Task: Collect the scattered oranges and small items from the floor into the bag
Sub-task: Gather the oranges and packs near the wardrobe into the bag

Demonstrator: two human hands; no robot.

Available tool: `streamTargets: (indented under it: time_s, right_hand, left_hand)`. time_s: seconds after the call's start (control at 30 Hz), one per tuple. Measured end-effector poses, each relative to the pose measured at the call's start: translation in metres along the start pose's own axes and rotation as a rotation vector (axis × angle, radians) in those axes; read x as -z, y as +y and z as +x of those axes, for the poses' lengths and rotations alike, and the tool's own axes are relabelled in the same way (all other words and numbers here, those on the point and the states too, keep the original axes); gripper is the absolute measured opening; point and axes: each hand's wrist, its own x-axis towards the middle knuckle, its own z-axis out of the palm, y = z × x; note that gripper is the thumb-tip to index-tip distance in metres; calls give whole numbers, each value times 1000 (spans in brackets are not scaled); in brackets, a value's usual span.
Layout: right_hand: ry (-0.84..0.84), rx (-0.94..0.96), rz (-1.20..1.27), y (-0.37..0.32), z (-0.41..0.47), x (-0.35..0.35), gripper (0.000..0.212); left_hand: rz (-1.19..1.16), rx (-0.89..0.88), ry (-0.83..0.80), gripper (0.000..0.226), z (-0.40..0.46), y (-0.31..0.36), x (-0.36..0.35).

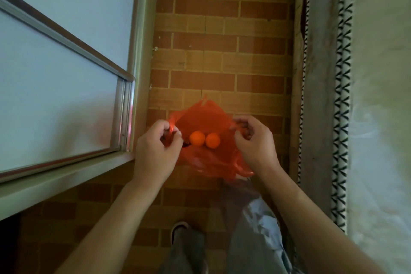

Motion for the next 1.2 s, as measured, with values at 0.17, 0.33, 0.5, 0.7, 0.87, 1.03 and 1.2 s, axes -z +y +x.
streamTargets:
  time_s: [0.17,0.33,0.5,0.7,0.87,1.03,1.2]
  right_hand:
    - [5,32,-41,-58,-30,37,31]
    - [-2,80,-91,-101,-32,71,27]
    - [25,145,-113,-134,-16,104,26]
    - [-4,203,-172,-168,10,142,29]
    - [9,225,-203,-192,35,168,28]
    - [74,215,-172,-209,68,182,31]
    - [103,150,-177,-230,113,194,35]
  left_hand:
    - [63,-60,23,3,-7,64,35]
    - [107,-109,75,3,2,126,57]
    - [121,-119,103,5,25,174,64]
    - [127,-117,136,5,55,230,64]
    - [71,-94,193,3,83,267,67]
    - [-4,-31,217,2,120,285,64]
    - [-73,-54,240,3,175,302,55]
